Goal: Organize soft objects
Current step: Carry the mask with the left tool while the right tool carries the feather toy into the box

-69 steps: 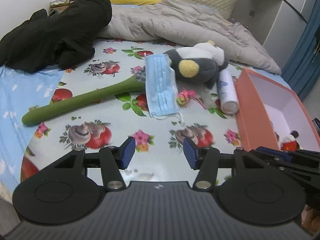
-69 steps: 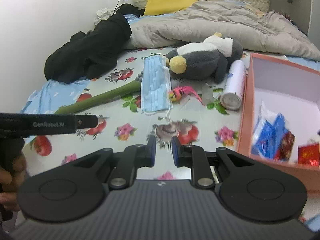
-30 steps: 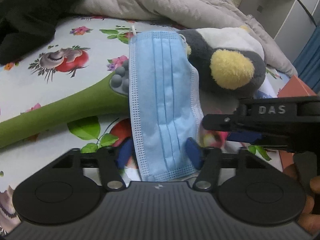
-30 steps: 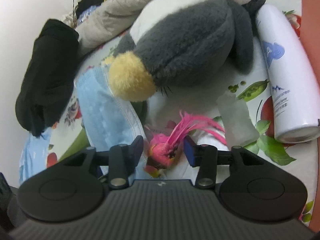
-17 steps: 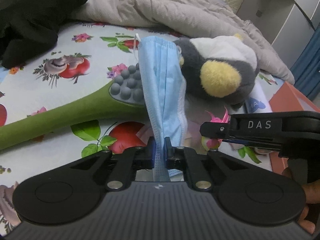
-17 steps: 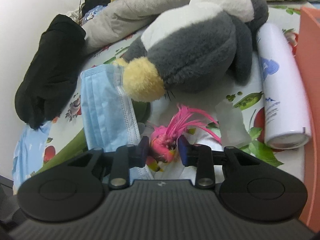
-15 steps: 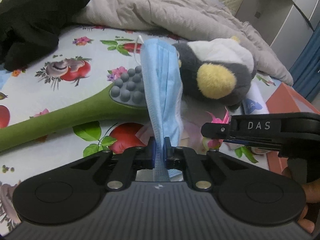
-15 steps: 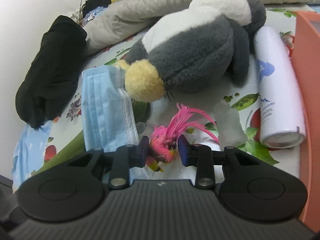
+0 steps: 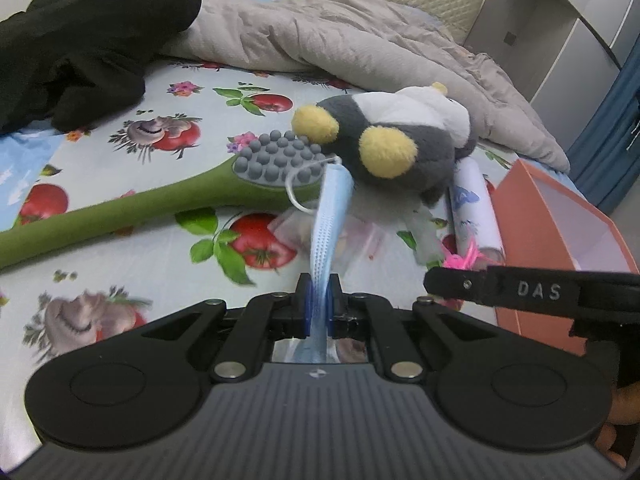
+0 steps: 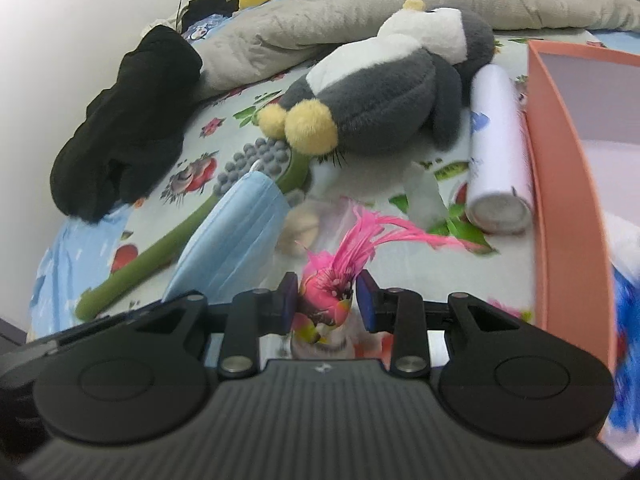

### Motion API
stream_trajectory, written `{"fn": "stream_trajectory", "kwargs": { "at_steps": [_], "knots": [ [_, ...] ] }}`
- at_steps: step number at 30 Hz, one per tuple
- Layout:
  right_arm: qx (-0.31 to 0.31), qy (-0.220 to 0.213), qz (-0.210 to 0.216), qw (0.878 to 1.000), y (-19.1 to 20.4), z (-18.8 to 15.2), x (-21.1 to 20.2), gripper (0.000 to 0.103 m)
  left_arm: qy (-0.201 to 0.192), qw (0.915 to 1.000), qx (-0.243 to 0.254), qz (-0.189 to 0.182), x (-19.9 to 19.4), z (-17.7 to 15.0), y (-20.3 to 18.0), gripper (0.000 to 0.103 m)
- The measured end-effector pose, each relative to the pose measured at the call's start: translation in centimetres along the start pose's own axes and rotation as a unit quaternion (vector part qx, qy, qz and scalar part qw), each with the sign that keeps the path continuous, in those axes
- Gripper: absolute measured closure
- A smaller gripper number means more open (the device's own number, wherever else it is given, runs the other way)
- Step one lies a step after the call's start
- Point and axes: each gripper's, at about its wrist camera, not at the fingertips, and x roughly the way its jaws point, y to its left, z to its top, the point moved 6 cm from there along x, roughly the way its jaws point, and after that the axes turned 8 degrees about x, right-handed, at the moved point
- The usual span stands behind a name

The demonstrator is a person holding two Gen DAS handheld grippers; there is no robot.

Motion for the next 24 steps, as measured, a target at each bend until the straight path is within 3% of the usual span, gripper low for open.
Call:
{"fn": "stream_trajectory", "kwargs": {
  "at_steps": [17, 24],
  "knots": [
    [-0.058, -0.016, 0.002, 0.998, 1.3, -7.6, -8.7, 0.068, -0.019, 0.9997, -0.013, 0.004, -9.8, -6.7, -2.3, 0.097],
    [-0.067, -0.025, 0.004, 0.997, 1.1, -9.6, -11.4, 0.068, -0.028, 0.9996, -0.008, -0.001, -12.6, -8.0, -3.6, 0.097]
  ]
}}
